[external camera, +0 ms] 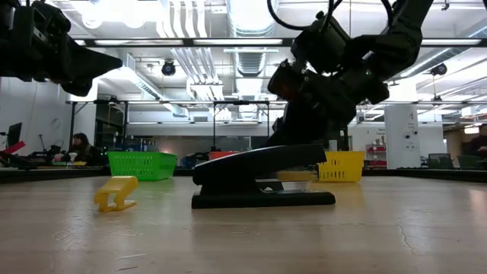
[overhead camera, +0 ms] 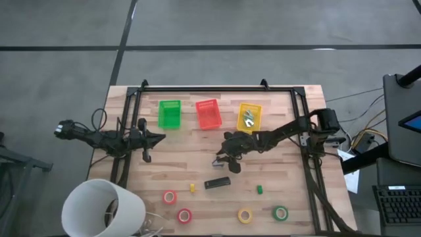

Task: Pick and place Stapler, Stapler remover, tape
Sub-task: Put the black staple remover into the yellow bin

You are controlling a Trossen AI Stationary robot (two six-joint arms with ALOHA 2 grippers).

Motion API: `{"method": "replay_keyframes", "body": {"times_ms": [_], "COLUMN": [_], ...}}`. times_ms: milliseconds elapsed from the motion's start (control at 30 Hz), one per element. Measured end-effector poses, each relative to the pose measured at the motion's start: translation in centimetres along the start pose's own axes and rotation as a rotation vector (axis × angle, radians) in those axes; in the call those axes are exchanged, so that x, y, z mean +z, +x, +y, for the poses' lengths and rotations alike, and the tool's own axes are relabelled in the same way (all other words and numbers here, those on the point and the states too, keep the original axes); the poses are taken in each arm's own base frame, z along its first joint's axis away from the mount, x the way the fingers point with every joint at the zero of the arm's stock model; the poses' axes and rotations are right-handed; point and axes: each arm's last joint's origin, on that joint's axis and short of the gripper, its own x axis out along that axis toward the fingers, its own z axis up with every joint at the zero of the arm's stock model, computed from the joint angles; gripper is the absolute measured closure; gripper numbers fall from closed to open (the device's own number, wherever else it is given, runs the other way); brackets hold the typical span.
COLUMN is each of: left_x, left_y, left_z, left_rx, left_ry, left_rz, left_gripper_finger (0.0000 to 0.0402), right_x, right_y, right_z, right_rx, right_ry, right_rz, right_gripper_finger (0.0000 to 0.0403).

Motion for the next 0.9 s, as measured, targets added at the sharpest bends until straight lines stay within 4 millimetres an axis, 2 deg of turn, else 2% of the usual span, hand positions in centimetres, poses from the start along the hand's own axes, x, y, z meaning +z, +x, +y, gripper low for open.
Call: {"method": "replay_keyframes", "body": {"times_ms": [467,700,900], "left_x": [0.0,0.0,0.0], "left_y": [0.0,0.0,0.0], "left_z": [0.0,0.0,0.0], "left_rx": [0.000,0.000,0.000], "left_ry": [0.000,0.000,0.000], "left_rz": [0.000,0.000,0.001], "left_gripper_finger": [0.0392,0.0392,0.0392], "right_x": [0.0,-1.1,-0.9], "right_y": [0.1,1.2,1.2], "right_z": [-0.3,-0.5,-0.5], "right_rx": [-0.048,-0.048,-0.048], "right_ry": [0.007,0.055,0.050], "right_rz": [-0.012,0.012,0.005], "right_gripper_finger": [0.0295,0.0293,0.0293]}}
